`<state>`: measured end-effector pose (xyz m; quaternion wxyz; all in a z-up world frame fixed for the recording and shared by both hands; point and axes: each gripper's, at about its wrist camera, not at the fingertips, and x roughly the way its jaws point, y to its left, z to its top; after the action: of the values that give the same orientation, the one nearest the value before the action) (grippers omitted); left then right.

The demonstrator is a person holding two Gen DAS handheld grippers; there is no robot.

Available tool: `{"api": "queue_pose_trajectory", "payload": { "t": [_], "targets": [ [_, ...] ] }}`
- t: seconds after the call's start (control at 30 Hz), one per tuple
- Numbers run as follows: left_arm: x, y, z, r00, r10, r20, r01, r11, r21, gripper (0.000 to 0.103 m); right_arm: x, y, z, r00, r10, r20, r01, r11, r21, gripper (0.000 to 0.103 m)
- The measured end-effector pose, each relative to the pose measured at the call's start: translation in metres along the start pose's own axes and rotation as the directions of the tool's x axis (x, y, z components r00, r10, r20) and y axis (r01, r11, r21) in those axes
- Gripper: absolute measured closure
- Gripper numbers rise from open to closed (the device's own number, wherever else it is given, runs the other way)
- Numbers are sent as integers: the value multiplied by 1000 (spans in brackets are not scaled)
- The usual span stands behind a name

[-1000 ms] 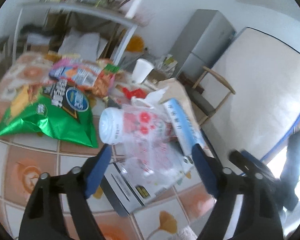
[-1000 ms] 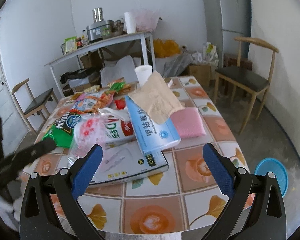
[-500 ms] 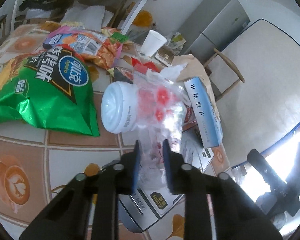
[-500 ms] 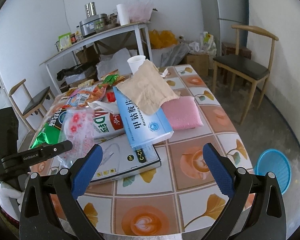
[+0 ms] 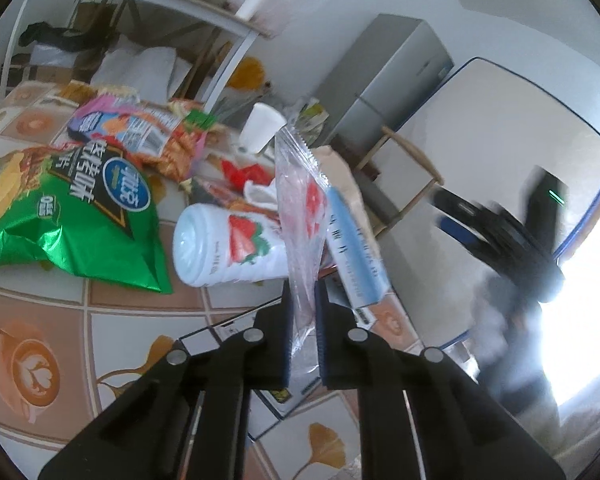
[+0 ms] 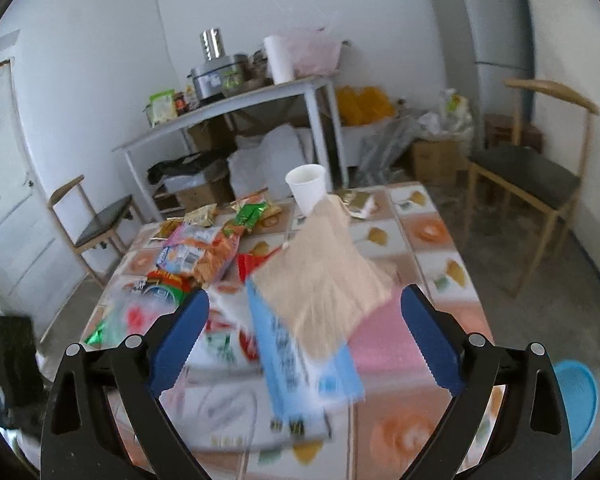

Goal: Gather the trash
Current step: 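Grasp the clear flowered plastic bag with the left gripper while the right gripper grasps the tan napkin, then carry the plastic bag and napkin in both grippers over the blue wastebasket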

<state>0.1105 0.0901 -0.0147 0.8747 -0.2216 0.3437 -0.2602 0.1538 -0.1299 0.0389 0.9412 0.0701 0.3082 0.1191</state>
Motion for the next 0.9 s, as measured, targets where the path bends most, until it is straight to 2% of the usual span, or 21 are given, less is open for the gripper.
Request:
{"api": "queue_pose_trajectory", "payload": {
  "t": [0.1, 0.2, 0.23, 0.3, 0.37, 0.4, 0.47, 0.53, 0.63, 0.77, 0.9],
  "targets": [
    [-8, -6, -2, 1000, -14, 23, 14, 1000, 15, 94, 43, -5, 27, 997, 30, -76, -32, 999, -15, 22],
    [-16, -11, -5, 999, -20, 42, 19, 1000, 21, 94, 79, -6, 42, 990, -3, -139, -3, 999, -42, 28],
    [-18, -11, -6, 999, -23, 46, 22, 1000, 19, 94, 87, -6, 43, 987, 5, -162, -13, 999, -47, 32],
    [-20, -10, -8, 998, -24, 50, 23, 1000, 14, 94, 101, -8, 44, 978, -2, -208, -9, 999, -49, 43],
    [-21, -9, -9, 998, -21, 52, 21, 1000, 8, 94, 112, -7, 42, 968, -19, -250, 1, 997, -72, 63],
    [-22, -8, -10, 998, -20, 52, 20, 1000, 2, 94, 113, -5, 40, 964, -28, -263, 8, 997, -79, 67],
    [-23, -5, -10, 998, -20, 56, 20, 1000, -7, 94, 111, -4, 40, 962, -33, -270, 10, 996, -87, 89],
    [-26, -1, -9, 998, -20, 62, 21, 1000, -20, 94, 108, -3, 40, 962, -51, -268, 24, 995, -102, 98],
    [-28, 1, -9, 997, -26, 70, 28, 999, -28, 94, 101, -2, 44, 967, -65, -247, 37, 993, -115, 102],
    [-32, 1, -9, 996, -28, 80, 30, 999, -30, 94, 89, 2, 52, 977, -96, -189, 69, 987, -144, 103],
    [-37, 2, -10, 995, -29, 97, 32, 999, -31, 94, 71, -2, 68, 988, -111, -111, 98, 988, -120, 103]
  ]
}}
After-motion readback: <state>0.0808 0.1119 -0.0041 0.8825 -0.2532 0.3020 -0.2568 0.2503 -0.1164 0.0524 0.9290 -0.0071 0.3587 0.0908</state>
